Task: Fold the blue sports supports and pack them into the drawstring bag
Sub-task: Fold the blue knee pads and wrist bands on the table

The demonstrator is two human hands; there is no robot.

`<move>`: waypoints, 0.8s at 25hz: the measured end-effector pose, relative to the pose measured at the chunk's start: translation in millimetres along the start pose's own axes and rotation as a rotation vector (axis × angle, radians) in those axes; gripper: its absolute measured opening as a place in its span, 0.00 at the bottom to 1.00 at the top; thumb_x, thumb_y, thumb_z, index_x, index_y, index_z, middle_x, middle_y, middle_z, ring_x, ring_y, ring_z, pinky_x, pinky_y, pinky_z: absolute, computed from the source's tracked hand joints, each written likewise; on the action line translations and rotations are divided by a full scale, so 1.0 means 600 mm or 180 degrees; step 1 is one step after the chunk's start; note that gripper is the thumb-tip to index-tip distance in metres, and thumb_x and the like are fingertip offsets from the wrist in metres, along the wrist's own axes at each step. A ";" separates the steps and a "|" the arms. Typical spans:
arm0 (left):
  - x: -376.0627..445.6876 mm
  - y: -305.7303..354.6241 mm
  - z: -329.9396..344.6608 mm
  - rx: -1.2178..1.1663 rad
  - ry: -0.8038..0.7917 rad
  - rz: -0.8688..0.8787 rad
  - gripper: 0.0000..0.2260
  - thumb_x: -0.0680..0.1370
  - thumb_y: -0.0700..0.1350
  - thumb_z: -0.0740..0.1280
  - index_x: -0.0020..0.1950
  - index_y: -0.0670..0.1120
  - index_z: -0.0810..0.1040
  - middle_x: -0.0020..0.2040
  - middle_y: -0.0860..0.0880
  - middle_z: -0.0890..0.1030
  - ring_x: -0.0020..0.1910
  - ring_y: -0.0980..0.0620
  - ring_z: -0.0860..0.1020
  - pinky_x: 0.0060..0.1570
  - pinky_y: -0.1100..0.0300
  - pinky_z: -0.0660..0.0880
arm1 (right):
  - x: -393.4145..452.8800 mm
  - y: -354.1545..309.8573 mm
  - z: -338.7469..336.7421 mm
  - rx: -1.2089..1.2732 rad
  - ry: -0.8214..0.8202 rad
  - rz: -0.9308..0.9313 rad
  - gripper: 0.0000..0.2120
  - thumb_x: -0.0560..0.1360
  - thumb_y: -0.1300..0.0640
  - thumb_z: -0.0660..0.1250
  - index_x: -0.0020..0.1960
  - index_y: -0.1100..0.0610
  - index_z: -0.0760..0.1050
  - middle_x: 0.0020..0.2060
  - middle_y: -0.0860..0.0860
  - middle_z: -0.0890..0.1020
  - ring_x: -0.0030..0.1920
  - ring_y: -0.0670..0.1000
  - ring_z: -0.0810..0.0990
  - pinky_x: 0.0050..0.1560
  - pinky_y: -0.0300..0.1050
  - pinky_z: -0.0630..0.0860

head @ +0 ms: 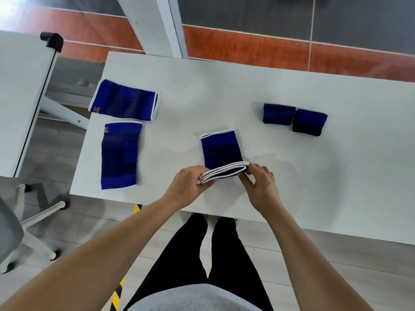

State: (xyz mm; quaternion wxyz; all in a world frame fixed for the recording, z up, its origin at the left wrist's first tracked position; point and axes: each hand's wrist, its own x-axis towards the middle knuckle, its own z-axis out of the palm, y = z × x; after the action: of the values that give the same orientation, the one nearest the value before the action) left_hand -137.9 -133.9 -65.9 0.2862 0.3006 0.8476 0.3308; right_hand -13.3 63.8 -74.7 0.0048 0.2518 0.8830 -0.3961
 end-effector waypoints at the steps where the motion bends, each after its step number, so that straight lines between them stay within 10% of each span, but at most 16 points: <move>1: 0.001 0.002 -0.001 -0.0002 0.0021 -0.0078 0.10 0.78 0.52 0.70 0.58 0.53 0.82 0.51 0.57 0.84 0.47 0.55 0.80 0.48 0.57 0.76 | 0.004 0.002 0.002 0.0076 -0.0053 0.0071 0.07 0.82 0.54 0.65 0.58 0.51 0.79 0.45 0.44 0.81 0.47 0.52 0.77 0.53 0.53 0.73; 10: 0.047 0.016 -0.007 -0.0337 0.0119 -0.1042 0.11 0.82 0.55 0.62 0.46 0.50 0.78 0.41 0.57 0.82 0.43 0.53 0.81 0.45 0.54 0.76 | 0.042 -0.028 0.006 0.0618 -0.0189 0.1069 0.10 0.85 0.51 0.55 0.52 0.55 0.71 0.41 0.47 0.78 0.40 0.48 0.76 0.36 0.44 0.70; 20: 0.070 0.017 0.023 -0.0299 0.0571 -0.1426 0.22 0.81 0.62 0.57 0.39 0.45 0.74 0.35 0.48 0.81 0.38 0.44 0.83 0.42 0.43 0.79 | 0.101 -0.044 0.022 -0.0312 -0.0372 0.1135 0.18 0.87 0.51 0.46 0.47 0.59 0.67 0.34 0.51 0.73 0.40 0.60 0.73 0.47 0.52 0.67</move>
State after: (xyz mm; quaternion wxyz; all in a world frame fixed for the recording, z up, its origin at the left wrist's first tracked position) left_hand -153.1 -93.1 -79.0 0.2896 0.0609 0.8988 0.3235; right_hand -80.7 66.8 -77.9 0.1384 0.3802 0.8409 -0.3594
